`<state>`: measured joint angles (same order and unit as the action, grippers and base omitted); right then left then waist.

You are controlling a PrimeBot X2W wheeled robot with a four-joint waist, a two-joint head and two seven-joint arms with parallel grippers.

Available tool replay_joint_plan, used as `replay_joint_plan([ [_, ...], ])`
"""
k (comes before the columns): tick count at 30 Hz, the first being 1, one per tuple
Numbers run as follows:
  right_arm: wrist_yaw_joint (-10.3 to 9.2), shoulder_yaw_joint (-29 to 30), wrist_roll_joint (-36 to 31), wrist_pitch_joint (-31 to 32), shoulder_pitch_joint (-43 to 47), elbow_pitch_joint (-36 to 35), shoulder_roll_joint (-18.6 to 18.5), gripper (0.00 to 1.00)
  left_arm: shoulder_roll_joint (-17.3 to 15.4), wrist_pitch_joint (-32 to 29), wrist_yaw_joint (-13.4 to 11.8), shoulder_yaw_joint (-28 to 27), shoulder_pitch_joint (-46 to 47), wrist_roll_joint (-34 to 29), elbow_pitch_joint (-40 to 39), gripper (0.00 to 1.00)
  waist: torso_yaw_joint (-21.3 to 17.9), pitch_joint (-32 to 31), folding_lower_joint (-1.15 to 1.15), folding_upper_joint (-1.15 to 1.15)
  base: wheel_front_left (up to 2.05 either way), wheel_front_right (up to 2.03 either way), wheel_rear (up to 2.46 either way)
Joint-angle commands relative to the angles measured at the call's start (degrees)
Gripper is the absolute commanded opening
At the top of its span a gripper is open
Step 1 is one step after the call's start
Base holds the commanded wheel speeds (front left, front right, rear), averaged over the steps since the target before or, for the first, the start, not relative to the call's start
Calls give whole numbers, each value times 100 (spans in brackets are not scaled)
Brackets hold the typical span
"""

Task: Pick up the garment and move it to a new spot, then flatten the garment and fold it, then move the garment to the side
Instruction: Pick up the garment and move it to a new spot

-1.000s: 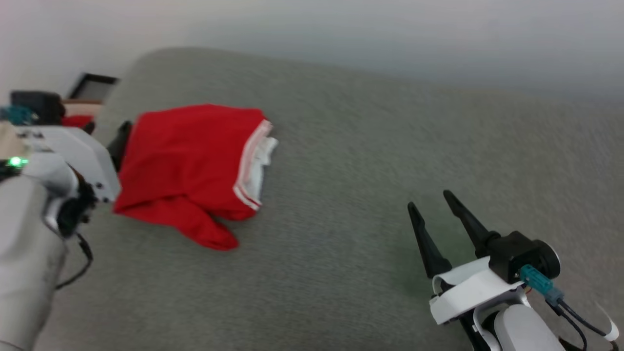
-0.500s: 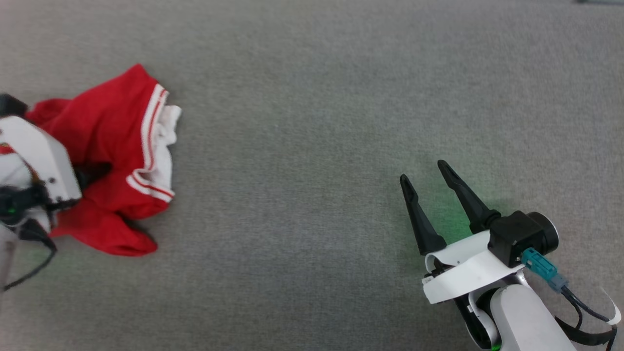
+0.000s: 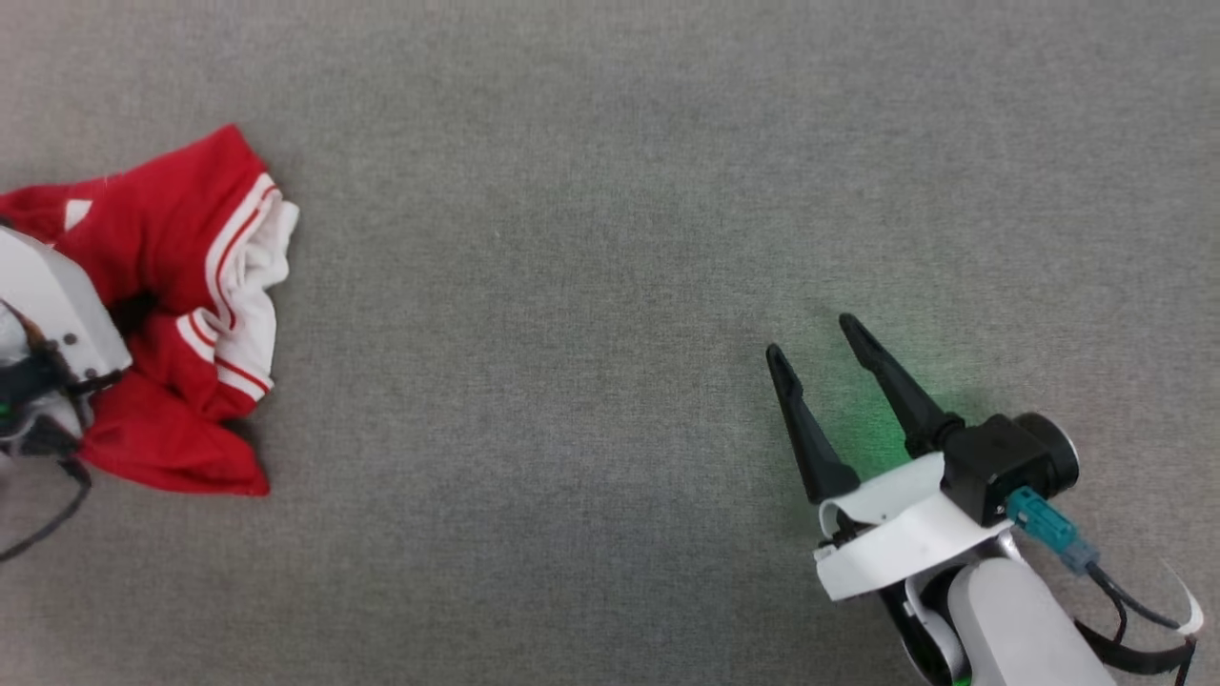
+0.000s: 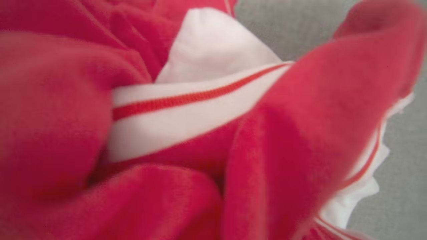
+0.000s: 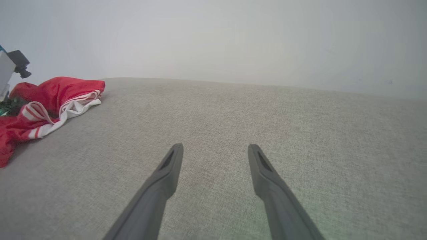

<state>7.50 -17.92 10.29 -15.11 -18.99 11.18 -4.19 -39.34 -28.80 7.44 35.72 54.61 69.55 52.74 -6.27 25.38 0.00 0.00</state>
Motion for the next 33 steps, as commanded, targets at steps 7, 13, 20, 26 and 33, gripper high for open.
replay_joint_plan([
  [7,-2,-11,179,-4,411,218,45,100,251,1048,2,101,-97,338,-867,0,114,-1137,0,0,0,0,0],
  [13,-2,-2,315,-3,631,260,83,100,419,1138,4,476,168,452,-1822,0,-128,-1504,0,0,0,0,0],
  [20,-2,49,516,-3,750,195,127,100,872,961,4,1132,815,335,-2397,0,-733,-1537,0,0,0,0,0],
  [26,-2,195,876,-3,794,44,132,100,1742,926,4,1364,1536,676,-2557,0,-1264,-1381,0,0,0,0,0],
  [33,-2,252,1057,-4,776,-56,134,100,2584,1159,4,1343,2075,1143,-2637,0,-1604,-1198,0,0,0,0,0],
])
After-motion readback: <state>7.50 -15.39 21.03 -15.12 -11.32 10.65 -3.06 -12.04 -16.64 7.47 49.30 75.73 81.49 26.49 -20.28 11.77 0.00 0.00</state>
